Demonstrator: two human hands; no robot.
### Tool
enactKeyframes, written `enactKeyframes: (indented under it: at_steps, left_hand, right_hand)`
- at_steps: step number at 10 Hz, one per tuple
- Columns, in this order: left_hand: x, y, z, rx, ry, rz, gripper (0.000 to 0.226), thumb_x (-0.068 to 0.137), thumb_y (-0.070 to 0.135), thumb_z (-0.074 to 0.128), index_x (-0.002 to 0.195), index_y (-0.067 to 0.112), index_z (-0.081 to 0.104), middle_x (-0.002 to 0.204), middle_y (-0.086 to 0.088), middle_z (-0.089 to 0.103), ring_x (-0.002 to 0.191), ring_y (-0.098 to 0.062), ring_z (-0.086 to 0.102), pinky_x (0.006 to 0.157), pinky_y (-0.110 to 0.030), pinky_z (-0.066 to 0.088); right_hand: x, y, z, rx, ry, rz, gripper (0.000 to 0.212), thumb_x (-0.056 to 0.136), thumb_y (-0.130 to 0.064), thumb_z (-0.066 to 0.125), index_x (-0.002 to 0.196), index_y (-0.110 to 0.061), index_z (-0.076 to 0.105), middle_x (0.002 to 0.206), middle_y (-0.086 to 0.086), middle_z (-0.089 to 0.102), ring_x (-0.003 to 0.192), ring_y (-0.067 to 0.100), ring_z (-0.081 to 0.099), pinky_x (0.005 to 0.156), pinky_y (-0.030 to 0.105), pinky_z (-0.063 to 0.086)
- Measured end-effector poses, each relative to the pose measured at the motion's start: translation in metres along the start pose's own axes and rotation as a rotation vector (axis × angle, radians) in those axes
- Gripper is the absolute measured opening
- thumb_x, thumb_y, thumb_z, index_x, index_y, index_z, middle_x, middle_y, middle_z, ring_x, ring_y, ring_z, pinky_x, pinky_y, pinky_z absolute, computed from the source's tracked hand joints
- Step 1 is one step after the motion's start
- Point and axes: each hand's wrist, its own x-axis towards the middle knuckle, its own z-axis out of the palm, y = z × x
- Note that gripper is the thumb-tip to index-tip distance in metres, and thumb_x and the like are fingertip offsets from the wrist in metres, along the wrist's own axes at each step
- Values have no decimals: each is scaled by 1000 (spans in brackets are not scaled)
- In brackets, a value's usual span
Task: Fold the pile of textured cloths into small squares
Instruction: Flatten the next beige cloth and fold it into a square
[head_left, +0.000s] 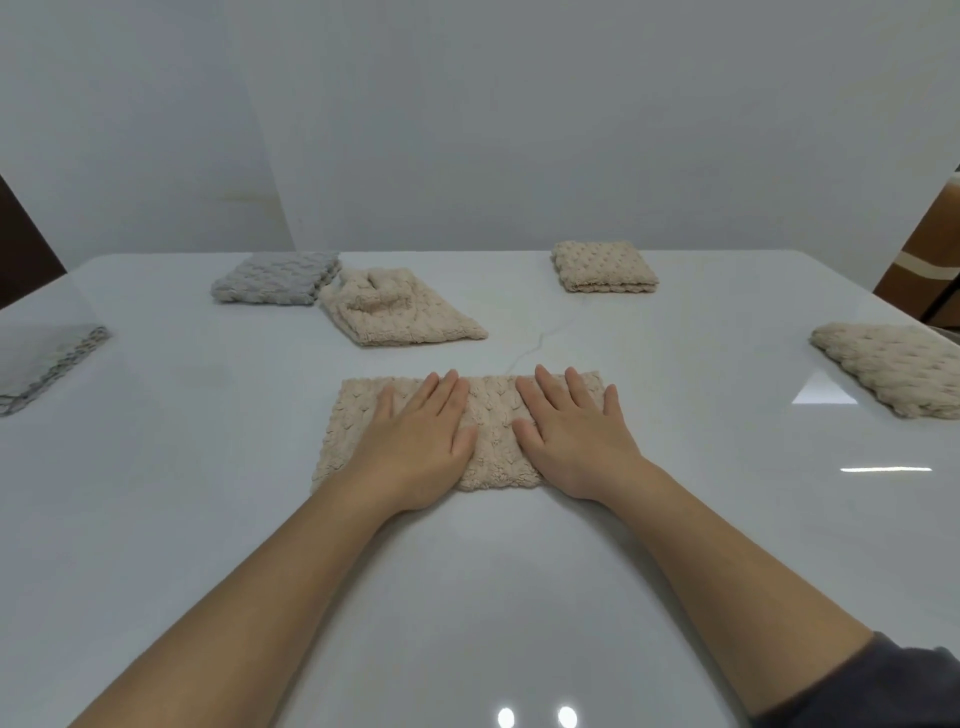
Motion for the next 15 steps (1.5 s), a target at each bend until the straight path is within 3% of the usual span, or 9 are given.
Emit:
enactKeyframes:
  at_steps: [2, 3, 4, 5, 7, 15]
  left_hand:
    - [-16, -40, -5, -46, 87, -128, 60, 102, 41, 11, 155, 18, -5, 162, 5, -13, 147, -9, -14, 120, -42, -7]
    - [-21, -50, 5, -70, 46, -168, 61, 102, 42, 12, 155, 18, -5, 162, 4, -13, 148, -11, -14, 121, -41, -6]
    - [-18, -49, 8, -66, 61, -165, 62, 102, 42, 14, 155, 16, -4, 162, 1, -12, 148, -13, -13, 121, -42, -6]
    - [-19, -49, 8, -57, 71, -160, 62, 102, 42, 13, 155, 16, -4, 162, 1, -11, 148, -14, -12, 120, -43, -6]
    - [-19, -49, 8, -70, 73, -168, 61, 102, 41, 15, 155, 16, -2, 162, 0, -10, 148, -14, -12, 120, -44, -6]
    - [-20, -44, 2, -25, 76, -204, 61, 102, 38, 12, 155, 14, -5, 162, -3, -14, 148, -16, -16, 119, -46, -9]
  right_hand:
    - [0, 1, 0, 1, -2, -2, 58, 102, -46, 15, 156, -28, 3, 164, -5, -6, 150, 24, -10, 118, 57, -5]
    - [1, 1, -1, -3, -26, 4, 58, 102, -47, 14, 156, -29, 2, 164, -5, -7, 150, 24, -12, 117, 58, -6]
    - [-2, -2, -8, 2, -31, 20, 60, 101, -49, 13, 156, -29, 1, 164, -2, -11, 148, 27, -18, 115, 60, -11]
    - [0, -15, -23, 6, 76, -28, 60, 101, -50, 10, 156, -28, -3, 162, -2, -17, 147, 26, -24, 115, 58, -15]
    - [2, -64, 1, 1, -22, -136, 60, 101, -49, 13, 156, -27, -1, 163, -1, -14, 148, 26, -19, 116, 58, -12]
    - [-3, 10, 1, -10, 22, 33, 63, 100, -54, 14, 156, -27, 2, 164, 3, -6, 149, 29, -12, 120, 51, -5]
